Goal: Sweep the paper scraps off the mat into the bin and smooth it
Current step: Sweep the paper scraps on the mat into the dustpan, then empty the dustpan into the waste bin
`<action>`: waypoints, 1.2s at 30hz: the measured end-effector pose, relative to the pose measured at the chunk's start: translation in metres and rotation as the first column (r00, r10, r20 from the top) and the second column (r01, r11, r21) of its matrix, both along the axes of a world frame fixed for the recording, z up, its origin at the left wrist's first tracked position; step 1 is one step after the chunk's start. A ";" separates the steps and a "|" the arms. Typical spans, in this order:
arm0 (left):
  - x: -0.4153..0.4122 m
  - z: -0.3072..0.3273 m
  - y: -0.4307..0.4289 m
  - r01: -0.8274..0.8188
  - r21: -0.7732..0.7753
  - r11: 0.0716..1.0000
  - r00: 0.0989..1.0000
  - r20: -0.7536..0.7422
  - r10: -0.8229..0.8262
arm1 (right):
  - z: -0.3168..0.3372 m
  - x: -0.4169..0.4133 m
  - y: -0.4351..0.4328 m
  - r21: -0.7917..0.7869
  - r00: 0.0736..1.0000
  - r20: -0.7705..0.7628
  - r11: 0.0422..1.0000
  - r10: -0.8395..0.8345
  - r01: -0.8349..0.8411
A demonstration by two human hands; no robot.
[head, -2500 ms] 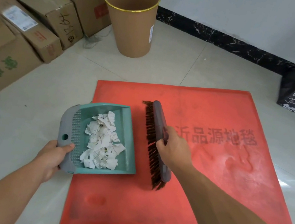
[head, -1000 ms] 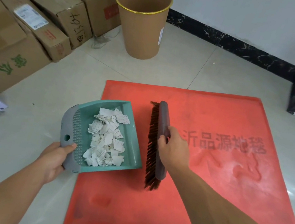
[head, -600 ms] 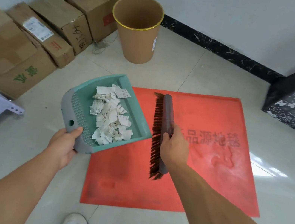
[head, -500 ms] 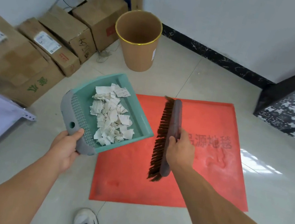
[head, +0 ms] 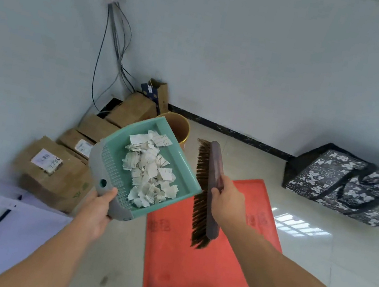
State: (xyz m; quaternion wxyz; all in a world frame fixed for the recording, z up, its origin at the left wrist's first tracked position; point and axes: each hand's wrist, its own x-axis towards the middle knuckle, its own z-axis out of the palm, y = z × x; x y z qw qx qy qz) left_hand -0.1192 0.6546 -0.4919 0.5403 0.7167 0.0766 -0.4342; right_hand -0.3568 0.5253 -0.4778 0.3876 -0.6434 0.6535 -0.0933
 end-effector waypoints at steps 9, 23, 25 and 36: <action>0.040 0.038 -0.076 0.030 0.102 0.994 0.999 -0.030 -0.027 | 0.050 0.028 -0.094 -0.045 1.000 0.014 0.999 0.011 -0.010; 0.120 -0.054 -0.177 0.140 0.319 0.937 0.985 -0.142 -0.099 | -0.022 0.111 -0.208 0.048 0.998 -0.046 0.998 0.037 -0.034; 0.134 -0.077 -0.204 0.181 0.334 0.925 0.977 -0.169 -0.130 | -0.044 0.128 -0.226 0.053 0.997 -0.068 0.998 0.025 -0.022; 0.211 -0.242 -0.348 0.311 0.484 0.818 0.925 -0.350 -0.145 | -0.172 0.226 -0.320 0.198 0.982 -0.189 0.978 -0.023 0.061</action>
